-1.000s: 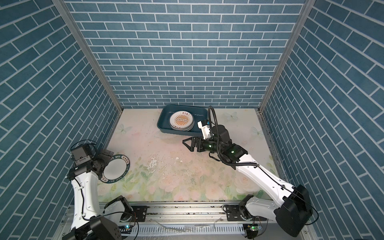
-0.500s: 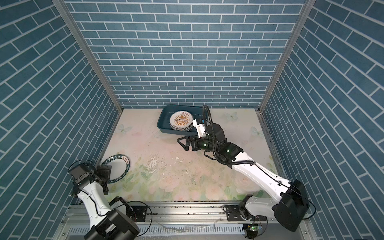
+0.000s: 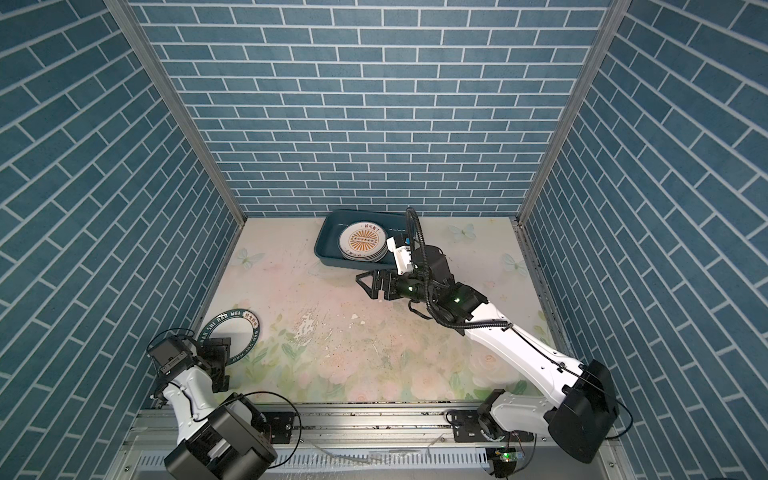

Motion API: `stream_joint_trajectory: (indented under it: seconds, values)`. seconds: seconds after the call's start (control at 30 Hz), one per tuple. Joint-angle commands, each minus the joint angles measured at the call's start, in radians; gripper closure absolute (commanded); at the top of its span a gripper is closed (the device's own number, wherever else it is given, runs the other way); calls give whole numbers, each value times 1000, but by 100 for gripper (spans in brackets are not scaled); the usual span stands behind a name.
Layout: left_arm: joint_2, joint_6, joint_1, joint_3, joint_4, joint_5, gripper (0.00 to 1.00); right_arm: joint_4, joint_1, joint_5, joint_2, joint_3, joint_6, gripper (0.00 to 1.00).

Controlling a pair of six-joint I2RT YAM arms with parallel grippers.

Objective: Place the plates into the plastic bin on the countertop
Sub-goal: 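Grip the edge of the green-rimmed plate with the left gripper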

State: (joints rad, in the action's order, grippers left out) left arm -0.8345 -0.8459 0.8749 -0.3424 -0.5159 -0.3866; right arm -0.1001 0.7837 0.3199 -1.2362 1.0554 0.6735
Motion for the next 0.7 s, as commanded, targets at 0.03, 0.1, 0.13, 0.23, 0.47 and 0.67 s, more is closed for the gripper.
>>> stream_joint_trajectory:
  seconds: [0.03, 0.1, 0.13, 0.23, 0.47, 0.67]
  values:
    - [-17, -26, 9, 51, 71, -45, 9, -61, 2, -66, 30, 45, -38, 2]
    - [-17, -35, 9, 72, 104, -52, 12, -79, 2, -94, 47, 50, -54, 2]
    - [-17, -35, 11, 77, 109, -53, 13, -89, 3, -103, 54, 53, -60, 2]
    - [-17, -31, 10, 86, 113, -43, 17, -112, 2, -133, 76, 58, -74, 2]
    - [-11, -41, 10, 126, 154, -52, 42, -129, 1, -171, 96, 58, -87, 2]
    - [-17, -52, 11, 141, 172, -60, 64, -134, 0, -192, 104, 53, -88, 1]
